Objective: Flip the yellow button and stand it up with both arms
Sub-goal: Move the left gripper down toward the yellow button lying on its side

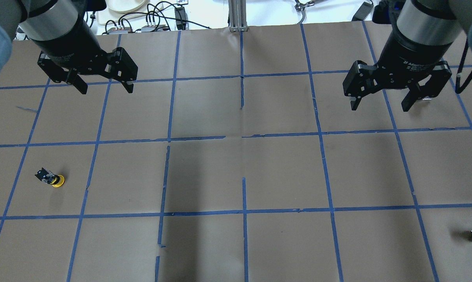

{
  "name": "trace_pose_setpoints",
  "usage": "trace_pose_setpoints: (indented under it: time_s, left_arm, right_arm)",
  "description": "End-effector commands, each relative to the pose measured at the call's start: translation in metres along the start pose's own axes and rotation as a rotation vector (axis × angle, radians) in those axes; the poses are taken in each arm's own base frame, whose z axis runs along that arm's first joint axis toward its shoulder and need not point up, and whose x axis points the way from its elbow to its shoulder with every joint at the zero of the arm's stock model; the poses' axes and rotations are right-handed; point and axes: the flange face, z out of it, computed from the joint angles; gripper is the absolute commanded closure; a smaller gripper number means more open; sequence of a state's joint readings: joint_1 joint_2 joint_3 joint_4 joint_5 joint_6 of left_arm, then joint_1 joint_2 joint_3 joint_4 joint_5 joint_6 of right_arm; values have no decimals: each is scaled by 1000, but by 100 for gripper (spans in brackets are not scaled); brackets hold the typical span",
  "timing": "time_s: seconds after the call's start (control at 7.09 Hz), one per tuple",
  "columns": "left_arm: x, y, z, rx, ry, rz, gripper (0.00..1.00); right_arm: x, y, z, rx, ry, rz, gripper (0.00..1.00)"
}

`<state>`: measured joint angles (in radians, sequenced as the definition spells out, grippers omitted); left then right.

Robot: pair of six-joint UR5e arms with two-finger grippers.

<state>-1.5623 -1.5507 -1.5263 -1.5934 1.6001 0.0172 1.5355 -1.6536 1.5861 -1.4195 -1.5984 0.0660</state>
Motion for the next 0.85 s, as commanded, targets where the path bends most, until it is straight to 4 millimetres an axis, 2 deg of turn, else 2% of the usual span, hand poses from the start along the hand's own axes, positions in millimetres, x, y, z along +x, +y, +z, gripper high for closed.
trace_pose_setpoints:
  time_s: [0.0,0.28,0.56,0.71]
  left_arm:
    - [0,0,3,-7,2,1,0]
    - [-1,3,5,-10,-6,34,0]
    - [-9,8,11,-39,-13,151,0]
    - [-16,11,24,-84,-64,248,0]
  right_arm:
    - [0,0,0,1,0,0,0]
    - [0,0,0,1,-3,2,0]
    - [0,0,0,-1,0,1,0]
    - [0,0,0,1,-2,2,0]
